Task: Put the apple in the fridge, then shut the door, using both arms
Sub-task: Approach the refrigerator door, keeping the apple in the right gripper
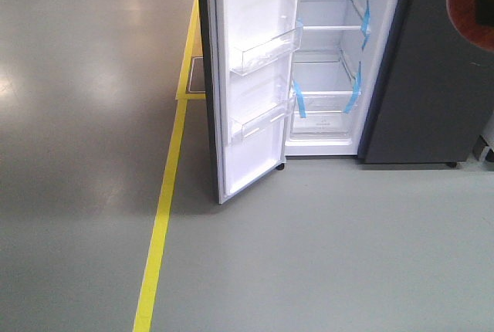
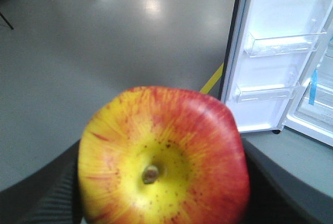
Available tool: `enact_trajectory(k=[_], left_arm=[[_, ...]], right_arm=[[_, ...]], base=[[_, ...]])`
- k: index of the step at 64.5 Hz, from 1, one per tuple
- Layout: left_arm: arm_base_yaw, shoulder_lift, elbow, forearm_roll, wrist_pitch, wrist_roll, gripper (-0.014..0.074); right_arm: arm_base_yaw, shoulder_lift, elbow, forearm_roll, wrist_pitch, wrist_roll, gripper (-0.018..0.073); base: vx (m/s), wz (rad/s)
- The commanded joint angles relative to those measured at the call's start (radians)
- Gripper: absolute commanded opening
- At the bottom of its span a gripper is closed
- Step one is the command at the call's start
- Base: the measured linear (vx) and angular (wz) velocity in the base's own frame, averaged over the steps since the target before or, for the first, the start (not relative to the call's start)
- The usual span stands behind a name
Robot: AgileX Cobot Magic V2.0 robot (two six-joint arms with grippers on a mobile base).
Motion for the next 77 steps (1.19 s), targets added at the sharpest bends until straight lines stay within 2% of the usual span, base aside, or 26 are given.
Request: enact_trajectory(k=[1, 77], left_arm=[[-0.007, -0.014, 0.028, -0.003, -0.068, -0.009, -0.0006], [-0.007, -0.014, 0.028, -0.003, -0.068, -0.009, -0.0006]], right_arm=[[-0.002, -0.008, -0.031, 0.047, -0.066, -0.002, -0.0006], [-0.002, -0.008, -0.031, 0.047, -0.065, -0.002, -0.0006]], base=[[0.13, 0.03], [0.12, 0.0]])
